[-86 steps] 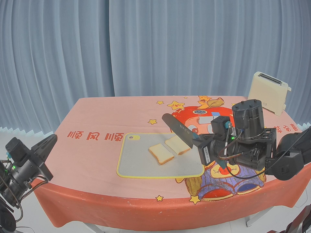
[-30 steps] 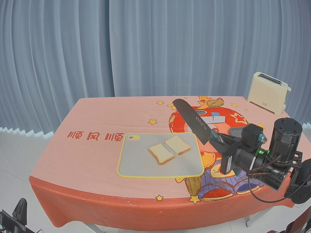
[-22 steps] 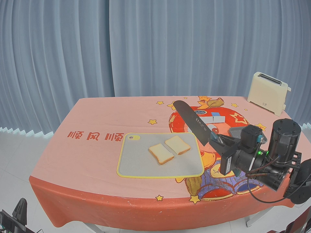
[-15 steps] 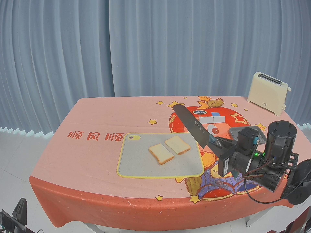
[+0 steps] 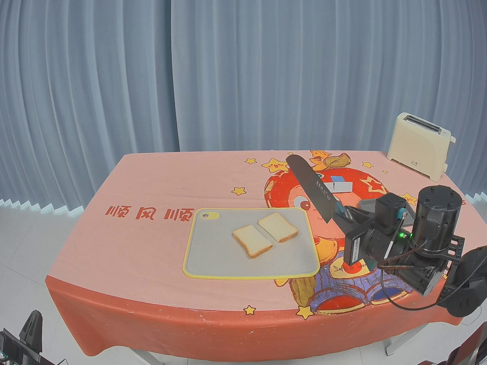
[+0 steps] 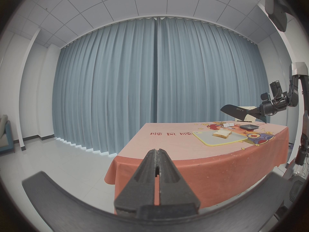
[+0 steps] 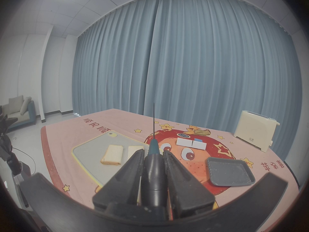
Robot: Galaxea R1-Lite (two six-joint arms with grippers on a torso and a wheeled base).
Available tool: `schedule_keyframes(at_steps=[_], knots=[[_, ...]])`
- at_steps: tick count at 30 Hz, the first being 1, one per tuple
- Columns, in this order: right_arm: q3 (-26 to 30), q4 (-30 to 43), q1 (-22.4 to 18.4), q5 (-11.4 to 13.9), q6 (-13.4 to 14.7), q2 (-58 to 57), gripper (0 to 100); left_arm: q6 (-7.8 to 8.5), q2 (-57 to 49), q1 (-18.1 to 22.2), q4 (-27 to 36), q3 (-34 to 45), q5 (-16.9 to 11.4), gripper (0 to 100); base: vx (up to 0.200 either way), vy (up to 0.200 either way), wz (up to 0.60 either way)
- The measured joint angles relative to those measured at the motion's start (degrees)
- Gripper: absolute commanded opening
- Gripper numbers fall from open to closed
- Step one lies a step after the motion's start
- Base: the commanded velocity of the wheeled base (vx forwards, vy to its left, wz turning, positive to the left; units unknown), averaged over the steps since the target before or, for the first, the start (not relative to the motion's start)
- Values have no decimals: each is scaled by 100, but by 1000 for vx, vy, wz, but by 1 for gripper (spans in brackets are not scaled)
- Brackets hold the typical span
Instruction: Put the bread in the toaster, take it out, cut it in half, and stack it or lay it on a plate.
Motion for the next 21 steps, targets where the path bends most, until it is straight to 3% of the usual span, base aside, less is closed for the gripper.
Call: schedule_keyframes(at_steps=[7,21], knots=[[-99,-11,-40,-51,78,52,0,-2,5,0,0,0,0,0,0,0,0],[-165,0,-82,-435,117,91,0,-2,11,0,0,0,2,0,0,0,0]])
